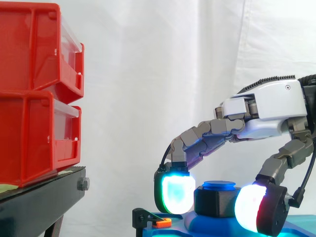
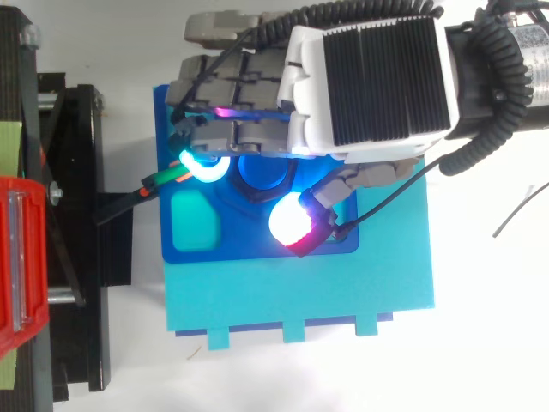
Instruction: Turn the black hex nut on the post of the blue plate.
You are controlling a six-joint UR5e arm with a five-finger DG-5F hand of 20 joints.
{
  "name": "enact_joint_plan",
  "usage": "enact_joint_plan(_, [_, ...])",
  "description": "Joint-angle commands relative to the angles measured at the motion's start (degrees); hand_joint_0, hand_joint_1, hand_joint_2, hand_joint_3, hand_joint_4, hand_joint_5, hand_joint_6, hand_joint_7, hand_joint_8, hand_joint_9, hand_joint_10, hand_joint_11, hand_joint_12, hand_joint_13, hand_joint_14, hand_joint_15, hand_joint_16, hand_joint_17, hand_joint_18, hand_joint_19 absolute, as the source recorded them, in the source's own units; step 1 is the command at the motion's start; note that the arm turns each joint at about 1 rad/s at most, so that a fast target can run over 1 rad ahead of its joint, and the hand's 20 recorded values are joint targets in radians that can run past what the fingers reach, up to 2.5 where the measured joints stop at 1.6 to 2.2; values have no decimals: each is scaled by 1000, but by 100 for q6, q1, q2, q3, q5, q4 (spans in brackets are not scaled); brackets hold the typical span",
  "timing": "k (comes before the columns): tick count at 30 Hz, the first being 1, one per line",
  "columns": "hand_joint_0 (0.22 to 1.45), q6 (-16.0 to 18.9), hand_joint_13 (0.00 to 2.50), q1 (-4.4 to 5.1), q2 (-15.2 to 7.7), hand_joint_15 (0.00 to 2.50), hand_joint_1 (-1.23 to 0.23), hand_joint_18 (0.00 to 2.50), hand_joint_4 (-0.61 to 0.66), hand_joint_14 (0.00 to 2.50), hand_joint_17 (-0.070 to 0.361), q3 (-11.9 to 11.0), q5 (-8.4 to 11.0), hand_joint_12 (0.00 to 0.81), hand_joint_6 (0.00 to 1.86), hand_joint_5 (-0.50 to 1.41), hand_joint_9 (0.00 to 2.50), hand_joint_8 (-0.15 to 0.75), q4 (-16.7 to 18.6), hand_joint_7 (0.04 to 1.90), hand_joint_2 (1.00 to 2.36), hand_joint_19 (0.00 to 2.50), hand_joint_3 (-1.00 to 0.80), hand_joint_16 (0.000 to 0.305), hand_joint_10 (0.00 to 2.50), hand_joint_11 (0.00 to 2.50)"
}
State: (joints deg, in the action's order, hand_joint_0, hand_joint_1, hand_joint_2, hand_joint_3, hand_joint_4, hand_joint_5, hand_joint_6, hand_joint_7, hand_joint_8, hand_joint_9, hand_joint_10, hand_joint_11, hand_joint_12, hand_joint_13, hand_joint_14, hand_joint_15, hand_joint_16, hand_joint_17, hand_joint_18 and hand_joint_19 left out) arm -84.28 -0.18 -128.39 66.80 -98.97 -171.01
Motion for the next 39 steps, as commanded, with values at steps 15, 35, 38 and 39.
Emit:
enact_joint_plan(15, [486, 0, 406, 0, -2, 103, -743, 266, 194, 4, 119, 0, 0, 355, 501, -191, 394, 247, -2, 1146, 1000, 140, -500, 53, 5, 115])
enact_joint_plan(35, [422, -53, 301, 79, 77, 72, -564, 127, 166, 2, 131, -606, -18, 391, 502, -228, 302, 260, -855, 760, 1000, 153, -500, 58, 0, 0])
enact_joint_plan(38, [427, -141, 284, 97, 165, 61, -557, 109, 167, 3, 129, -606, 0, 390, 502, -224, 289, 258, -1145, 752, 1000, 155, -500, 57, 0, 0])
enact_joint_plan(39, [429, -238, 280, 105, 235, 65, -552, 101, 166, 1, 128, -606, 62, 390, 502, -222, 288, 257, -1189, 751, 1000, 153, -500, 57, 0, 0])
